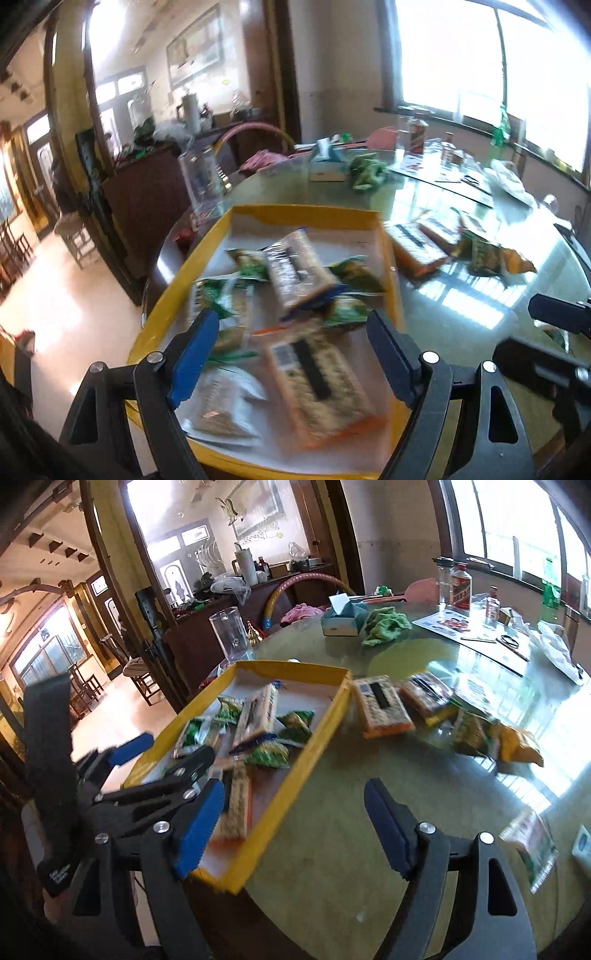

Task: Organize snacks
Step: 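Open both tools to drop the cracker box and granule pack into the tray, then grasp the white plum snack bag on the table with the right tool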

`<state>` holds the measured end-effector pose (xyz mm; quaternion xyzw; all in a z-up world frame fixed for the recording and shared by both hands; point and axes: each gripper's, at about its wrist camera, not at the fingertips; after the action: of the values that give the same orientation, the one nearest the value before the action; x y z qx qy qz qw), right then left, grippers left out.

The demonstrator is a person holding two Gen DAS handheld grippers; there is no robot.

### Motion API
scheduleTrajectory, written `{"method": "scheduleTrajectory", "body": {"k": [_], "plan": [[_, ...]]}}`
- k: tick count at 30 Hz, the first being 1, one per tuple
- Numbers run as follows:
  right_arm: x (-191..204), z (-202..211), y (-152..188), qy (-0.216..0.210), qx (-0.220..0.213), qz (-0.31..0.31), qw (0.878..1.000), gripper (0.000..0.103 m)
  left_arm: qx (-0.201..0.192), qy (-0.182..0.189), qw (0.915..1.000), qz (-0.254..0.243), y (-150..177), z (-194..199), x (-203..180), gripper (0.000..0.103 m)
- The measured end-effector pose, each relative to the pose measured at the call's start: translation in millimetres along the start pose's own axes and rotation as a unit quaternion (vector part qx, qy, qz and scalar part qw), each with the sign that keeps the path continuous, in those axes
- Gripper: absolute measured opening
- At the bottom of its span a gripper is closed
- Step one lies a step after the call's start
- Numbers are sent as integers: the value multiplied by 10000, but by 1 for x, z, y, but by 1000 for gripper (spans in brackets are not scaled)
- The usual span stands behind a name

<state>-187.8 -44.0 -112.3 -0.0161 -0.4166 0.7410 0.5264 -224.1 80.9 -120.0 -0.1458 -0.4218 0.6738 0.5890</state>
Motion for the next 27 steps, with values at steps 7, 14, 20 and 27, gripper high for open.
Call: {"method": "scheduleTrajectory", "body": {"k": [7,14,20,27], "plan": [[-62,37,19,-56,27,-269,9996,79,-172,148,9989,-407,-5,17,-54,82],[-123,62,26,470,-82,-532,9974,79,-134,876,9961,37,-6,13,-77,82],[-179,65,18,991,-101,-971,9903,79,-40,1364,9901,-314,-4,15,-99,82],[-231,20,-10,984,453,-954,9895,79,125,1694,9837,-592,-8,7,-118,82]]}}
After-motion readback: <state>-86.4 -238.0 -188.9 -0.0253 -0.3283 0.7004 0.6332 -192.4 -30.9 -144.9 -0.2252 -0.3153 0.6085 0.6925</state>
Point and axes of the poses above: each gripper's, at about its wrist camera, not at the fingertips, and z roughly against the way its jaws point, x to its left, y to its underside, and after that the axes turned 14 degrees about -z, right-handed
